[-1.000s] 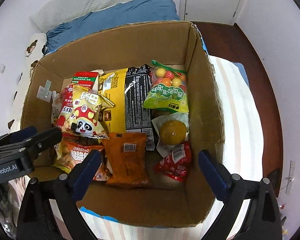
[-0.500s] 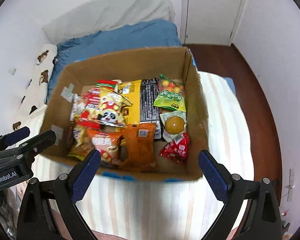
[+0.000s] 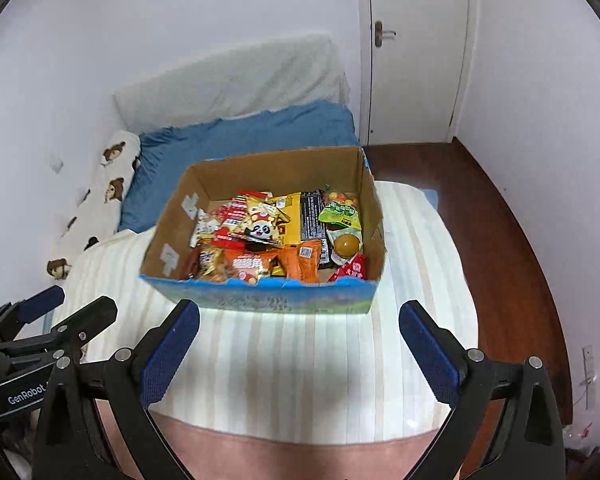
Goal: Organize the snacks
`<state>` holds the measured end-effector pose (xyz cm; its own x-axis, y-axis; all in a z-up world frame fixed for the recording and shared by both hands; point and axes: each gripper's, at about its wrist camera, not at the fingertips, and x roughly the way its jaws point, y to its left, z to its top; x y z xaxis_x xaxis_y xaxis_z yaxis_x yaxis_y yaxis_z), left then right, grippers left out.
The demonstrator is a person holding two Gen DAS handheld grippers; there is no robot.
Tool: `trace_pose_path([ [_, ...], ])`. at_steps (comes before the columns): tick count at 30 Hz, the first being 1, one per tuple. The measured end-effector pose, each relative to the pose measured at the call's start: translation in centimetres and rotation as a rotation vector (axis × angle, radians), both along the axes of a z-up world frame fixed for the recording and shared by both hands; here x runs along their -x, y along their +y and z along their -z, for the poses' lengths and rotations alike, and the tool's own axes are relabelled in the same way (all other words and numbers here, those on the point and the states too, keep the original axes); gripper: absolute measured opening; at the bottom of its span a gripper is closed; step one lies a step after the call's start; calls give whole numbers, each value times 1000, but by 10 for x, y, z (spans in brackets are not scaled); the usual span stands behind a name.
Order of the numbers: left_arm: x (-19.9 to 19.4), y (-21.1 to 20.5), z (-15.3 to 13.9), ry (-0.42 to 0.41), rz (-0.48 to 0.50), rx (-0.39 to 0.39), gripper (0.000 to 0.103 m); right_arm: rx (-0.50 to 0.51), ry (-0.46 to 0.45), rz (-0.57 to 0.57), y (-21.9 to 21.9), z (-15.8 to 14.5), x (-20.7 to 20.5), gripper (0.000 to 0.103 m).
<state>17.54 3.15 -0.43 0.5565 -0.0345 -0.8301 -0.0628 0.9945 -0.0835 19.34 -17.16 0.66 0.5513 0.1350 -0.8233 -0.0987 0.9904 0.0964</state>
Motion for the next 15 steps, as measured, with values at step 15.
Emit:
trace_pose_path([
  [15, 89, -11, -53, -161, -19, -85, 94, 9, -169, 3, -13, -77, 120, 102],
])
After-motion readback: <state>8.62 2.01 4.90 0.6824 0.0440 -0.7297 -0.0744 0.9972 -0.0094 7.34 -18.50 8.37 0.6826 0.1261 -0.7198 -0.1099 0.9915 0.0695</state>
